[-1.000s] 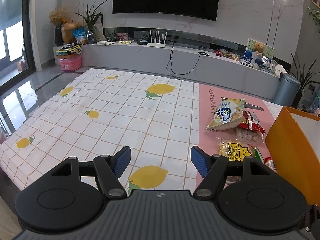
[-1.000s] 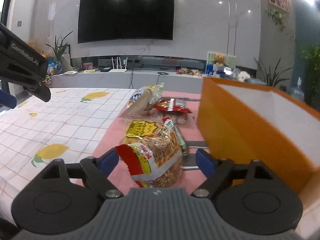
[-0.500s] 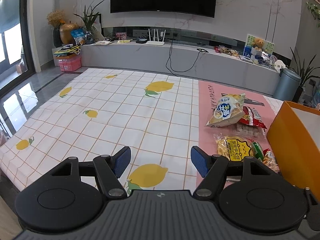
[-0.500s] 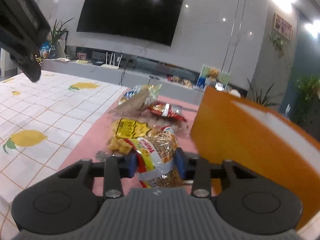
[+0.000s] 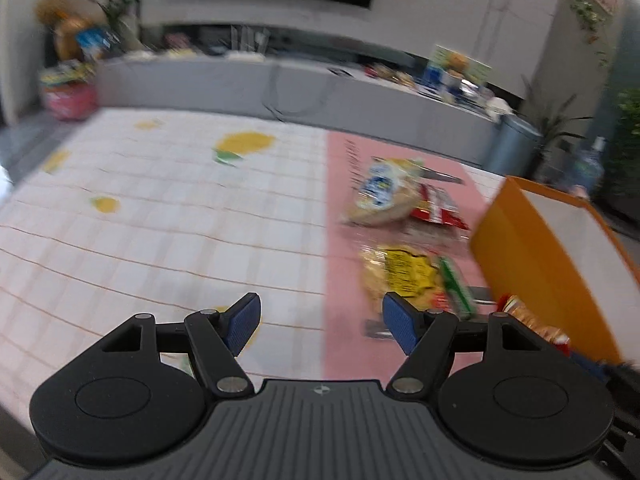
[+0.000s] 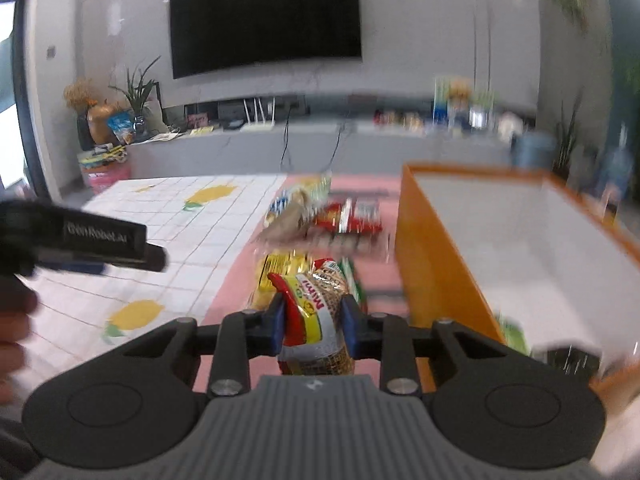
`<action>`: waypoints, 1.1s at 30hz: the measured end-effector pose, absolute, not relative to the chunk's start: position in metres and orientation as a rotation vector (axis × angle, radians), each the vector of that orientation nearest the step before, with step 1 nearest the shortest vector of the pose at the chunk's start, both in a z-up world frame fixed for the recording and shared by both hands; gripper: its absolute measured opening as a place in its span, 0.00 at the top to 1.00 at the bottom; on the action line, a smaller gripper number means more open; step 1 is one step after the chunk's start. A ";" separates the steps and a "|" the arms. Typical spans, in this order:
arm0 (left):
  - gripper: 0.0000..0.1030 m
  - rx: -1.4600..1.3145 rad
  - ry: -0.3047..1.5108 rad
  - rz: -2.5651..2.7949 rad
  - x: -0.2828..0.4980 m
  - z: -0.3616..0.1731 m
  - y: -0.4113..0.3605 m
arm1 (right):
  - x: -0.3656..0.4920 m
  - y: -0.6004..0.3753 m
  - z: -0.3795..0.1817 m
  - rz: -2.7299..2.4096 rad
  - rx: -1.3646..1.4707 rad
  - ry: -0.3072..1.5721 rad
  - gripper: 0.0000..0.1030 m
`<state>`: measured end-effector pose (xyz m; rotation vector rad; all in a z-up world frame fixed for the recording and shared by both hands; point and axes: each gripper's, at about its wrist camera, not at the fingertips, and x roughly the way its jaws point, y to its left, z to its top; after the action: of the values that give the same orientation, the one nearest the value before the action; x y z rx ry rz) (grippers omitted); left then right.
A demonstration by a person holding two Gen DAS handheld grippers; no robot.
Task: Organize snacks
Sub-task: 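Grasp the yellow waffle-cake packet with the left tool while the right holds the chip bag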
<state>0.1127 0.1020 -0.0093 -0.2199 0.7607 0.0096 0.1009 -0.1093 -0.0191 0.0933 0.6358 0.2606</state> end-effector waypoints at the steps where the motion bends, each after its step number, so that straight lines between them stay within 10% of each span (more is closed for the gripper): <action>1: 0.20 -0.237 0.766 -0.005 0.116 -0.010 0.103 | 0.102 -0.119 -0.019 0.267 0.145 0.671 0.74; 33: 0.00 0.026 0.918 -0.059 0.228 -0.089 -0.014 | 0.102 -0.138 -0.023 0.315 0.220 0.767 0.75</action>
<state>0.2285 -0.0138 -0.0889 0.0260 0.9182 -0.0585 0.1015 -0.1377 -0.0233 0.2198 0.7671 0.3152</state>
